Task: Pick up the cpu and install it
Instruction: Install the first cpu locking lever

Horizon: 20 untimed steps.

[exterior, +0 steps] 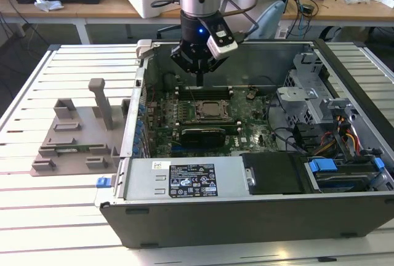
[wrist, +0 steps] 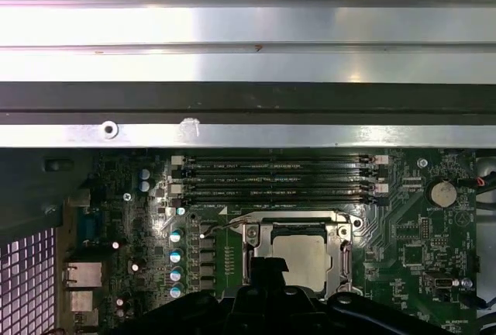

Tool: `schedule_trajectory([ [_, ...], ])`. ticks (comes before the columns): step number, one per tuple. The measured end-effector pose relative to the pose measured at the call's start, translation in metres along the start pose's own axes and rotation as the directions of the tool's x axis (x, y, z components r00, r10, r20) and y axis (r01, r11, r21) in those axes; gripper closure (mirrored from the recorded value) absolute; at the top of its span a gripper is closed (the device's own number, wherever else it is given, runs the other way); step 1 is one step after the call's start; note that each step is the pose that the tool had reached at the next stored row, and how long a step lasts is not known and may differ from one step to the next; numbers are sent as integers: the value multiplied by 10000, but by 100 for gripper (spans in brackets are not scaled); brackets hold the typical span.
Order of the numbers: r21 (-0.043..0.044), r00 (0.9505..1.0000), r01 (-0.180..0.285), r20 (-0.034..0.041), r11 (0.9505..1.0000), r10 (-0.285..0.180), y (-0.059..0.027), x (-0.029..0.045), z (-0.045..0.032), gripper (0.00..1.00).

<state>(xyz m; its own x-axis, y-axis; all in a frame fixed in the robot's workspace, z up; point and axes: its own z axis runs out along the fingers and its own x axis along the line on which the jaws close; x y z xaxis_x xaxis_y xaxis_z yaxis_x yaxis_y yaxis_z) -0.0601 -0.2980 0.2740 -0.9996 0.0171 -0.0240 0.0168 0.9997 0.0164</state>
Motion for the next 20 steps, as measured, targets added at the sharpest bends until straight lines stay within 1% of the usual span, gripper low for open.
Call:
schedule_trajectory([
  [5,0,10000,-1,0,10000,1,-1,46,-1,89],
  [11,1,10000,-1,-1,10000,1,19,152,7,89],
  [12,-1,10000,0,0,10000,0,28,178,10,89],
  [13,1,10000,0,-1,10000,0,44,220,13,89],
  [14,-1,10000,1,1,10000,-1,69,283,20,89],
  [16,2,10000,0,-2,10000,0,90,355,24,89],
  [18,1,10000,-1,-1,10000,1,109,412,30,89],
  [20,1,10000,1,-1,10000,-1,137,450,37,89],
])
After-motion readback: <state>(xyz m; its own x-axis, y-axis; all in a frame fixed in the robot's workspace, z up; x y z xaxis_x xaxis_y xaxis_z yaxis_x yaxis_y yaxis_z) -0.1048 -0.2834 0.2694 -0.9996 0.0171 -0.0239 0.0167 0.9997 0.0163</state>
